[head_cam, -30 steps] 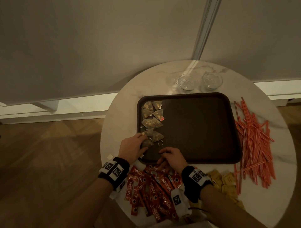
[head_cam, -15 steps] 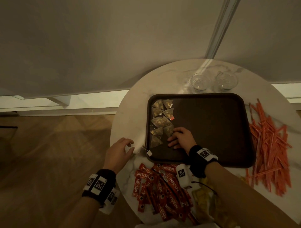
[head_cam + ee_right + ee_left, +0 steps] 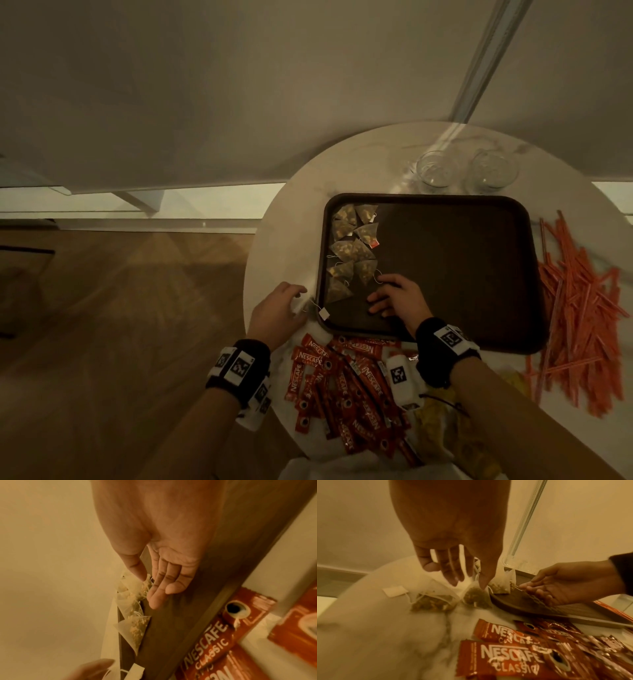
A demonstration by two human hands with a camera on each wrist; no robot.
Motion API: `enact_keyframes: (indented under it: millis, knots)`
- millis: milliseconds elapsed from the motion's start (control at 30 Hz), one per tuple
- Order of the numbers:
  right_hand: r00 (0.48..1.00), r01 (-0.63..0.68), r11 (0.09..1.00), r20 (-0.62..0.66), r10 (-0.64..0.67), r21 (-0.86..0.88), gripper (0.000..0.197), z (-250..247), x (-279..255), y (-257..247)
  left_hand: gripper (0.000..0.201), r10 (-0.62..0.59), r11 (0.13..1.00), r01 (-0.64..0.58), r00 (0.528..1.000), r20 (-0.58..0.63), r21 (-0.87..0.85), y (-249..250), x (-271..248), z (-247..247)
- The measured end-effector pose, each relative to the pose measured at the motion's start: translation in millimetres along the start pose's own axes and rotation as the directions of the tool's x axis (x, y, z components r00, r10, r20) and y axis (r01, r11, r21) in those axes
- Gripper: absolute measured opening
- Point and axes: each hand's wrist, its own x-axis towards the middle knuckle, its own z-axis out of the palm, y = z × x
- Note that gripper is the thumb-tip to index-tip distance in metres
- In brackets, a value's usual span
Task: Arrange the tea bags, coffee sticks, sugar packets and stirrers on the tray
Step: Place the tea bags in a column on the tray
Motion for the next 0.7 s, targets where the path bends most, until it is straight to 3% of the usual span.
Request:
enact_keyframes:
  millis: [133, 200, 267, 400, 567, 633, 700]
  knots:
    - [1.000, 0.004, 1.000, -0.031, -0.004, 0.002, 0.022, -10, -18, 6, 0.009, -0.092, 0.993, 0.092, 0.996, 0.008, 0.068, 8, 7, 7]
    - [1.000, 0.018, 0.999, -0.024, -0.018, -0.033, 0.020, -11, -31, 11, 0.013, -0.121, 0.992, 0.122, 0.992, -0.044, 0.037, 10, 7, 5]
    - [0.999, 0.047, 0.995, 0.004, -0.047, -0.082, 0.019, -6, -43, 15, 0.016, -0.109, 0.994, 0.106, 0.990, -0.087, -0.035, 12, 3, -2]
    - [0.986, 0.164, 0.964, 0.077, -0.151, -0.208, 0.016, 19, -61, 20, 0.016, -0.030, 0.979, 0.018, 0.998, -0.054, -0.202, 19, -13, -15]
    - [0.921, 0.386, 0.868, 0.186, -0.342, -0.313, 0.046, 51, -72, 21, 0.028, 0.016, 0.926, -0.037, 0.998, -0.058, -0.375, 41, -37, -23]
    - [0.891, 0.442, 0.836, 0.266, -0.367, -0.325, 0.055, 57, -75, 18, 0.028, 0.035, 0.899, -0.062, 0.997, -0.069, -0.433, 52, -44, -22]
    - [0.886, 0.438, 0.838, 0.315, -0.341, -0.326, 0.052, 57, -77, 17, 0.025, 0.037, 0.863, -0.069, 0.997, -0.074, -0.500, 58, -48, -18]
